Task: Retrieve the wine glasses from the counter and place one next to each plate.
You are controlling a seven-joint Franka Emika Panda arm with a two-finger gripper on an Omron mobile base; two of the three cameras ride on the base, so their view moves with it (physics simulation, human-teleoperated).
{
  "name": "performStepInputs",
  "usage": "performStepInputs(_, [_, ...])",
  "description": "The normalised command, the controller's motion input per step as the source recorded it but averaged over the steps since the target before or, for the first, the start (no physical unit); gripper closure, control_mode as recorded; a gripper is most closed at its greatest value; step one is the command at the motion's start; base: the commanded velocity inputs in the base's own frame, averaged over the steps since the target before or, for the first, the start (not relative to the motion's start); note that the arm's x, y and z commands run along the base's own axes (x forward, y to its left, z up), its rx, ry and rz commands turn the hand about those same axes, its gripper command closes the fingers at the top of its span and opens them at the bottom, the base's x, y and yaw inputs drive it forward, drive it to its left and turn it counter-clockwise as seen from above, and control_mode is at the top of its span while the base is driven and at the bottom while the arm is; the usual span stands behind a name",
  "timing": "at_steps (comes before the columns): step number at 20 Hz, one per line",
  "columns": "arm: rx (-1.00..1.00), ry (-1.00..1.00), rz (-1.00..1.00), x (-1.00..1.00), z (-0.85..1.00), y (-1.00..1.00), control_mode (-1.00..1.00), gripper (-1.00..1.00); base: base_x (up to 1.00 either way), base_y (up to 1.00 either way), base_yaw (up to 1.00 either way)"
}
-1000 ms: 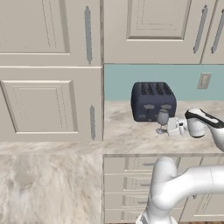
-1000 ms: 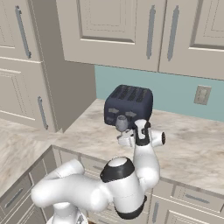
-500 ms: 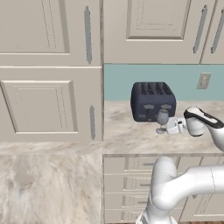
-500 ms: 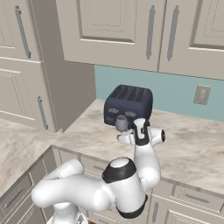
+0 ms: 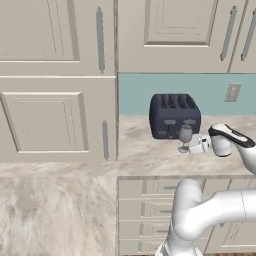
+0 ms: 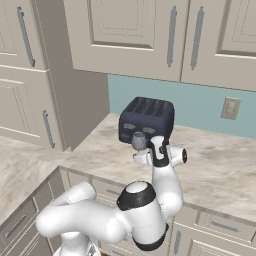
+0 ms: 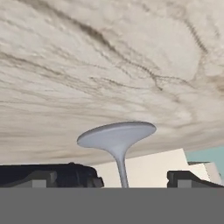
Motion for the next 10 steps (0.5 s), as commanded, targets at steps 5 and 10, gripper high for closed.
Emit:
performStepInputs(5, [0.0,0.0,-0.05,0.07,-0.02,0.09,-1.0,-1.0,0.0,0.0,0.0])
performStepInputs(10, [0.0,-0.01,-0.05,0.01,0.0,0.0,-1.0,1.0,0.0,0.0,0.0])
